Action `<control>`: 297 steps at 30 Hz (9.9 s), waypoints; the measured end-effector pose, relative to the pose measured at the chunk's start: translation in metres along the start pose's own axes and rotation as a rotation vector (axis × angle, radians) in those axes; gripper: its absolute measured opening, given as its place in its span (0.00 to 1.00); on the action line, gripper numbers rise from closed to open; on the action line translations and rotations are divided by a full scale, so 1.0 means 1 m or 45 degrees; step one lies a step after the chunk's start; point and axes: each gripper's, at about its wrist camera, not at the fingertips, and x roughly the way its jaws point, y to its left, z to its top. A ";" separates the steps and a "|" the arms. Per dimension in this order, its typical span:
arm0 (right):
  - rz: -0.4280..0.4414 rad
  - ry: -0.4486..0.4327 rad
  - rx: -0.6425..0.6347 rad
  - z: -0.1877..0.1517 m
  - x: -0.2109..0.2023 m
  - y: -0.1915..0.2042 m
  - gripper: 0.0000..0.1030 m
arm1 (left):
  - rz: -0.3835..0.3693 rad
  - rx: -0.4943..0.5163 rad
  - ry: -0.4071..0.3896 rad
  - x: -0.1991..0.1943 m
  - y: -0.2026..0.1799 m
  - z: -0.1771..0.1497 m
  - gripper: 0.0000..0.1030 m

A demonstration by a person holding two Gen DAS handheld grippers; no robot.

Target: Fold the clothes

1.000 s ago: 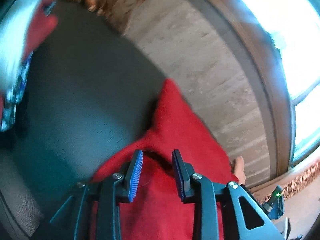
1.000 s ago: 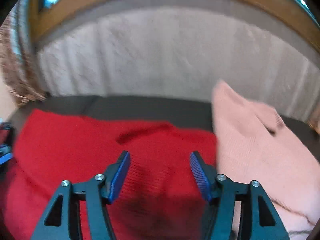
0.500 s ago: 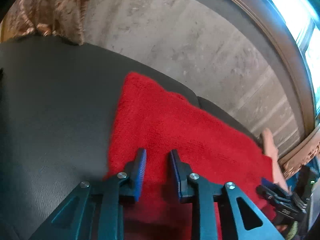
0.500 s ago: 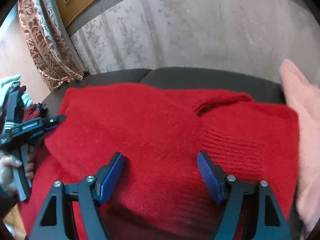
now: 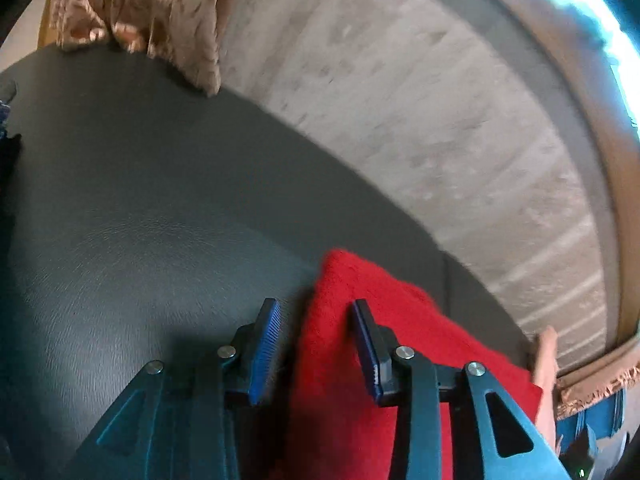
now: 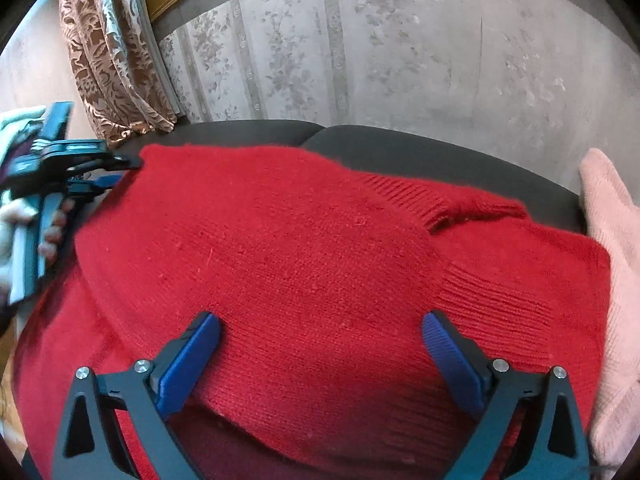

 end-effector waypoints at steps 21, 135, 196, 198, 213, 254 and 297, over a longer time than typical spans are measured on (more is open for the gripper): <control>0.022 -0.012 0.005 0.001 -0.002 -0.004 1.00 | 0.464 0.606 -0.120 0.038 -0.067 -0.026 0.25; 0.812 0.028 0.804 -0.203 -0.209 -0.039 0.11 | -0.543 0.342 0.240 -0.246 0.069 -0.209 0.11; 0.225 0.100 -0.285 -0.004 -0.216 0.033 0.13 | -0.741 0.084 0.009 -0.212 0.023 -0.105 0.10; 0.178 0.007 -0.206 0.014 -0.218 0.010 0.13 | -0.743 0.085 -0.024 -0.210 0.014 -0.091 0.10; 0.115 -0.023 0.683 -0.001 -0.051 -0.163 0.13 | -0.244 -0.044 0.173 -0.017 0.003 -0.046 0.08; 0.234 -0.103 -0.023 -0.015 -0.150 -0.005 0.74 | 0.034 0.692 -0.007 -0.128 0.008 -0.122 0.35; -0.131 -0.143 0.208 -0.072 -0.172 -0.101 0.53 | -0.055 0.564 -0.052 -0.135 -0.052 -0.164 0.23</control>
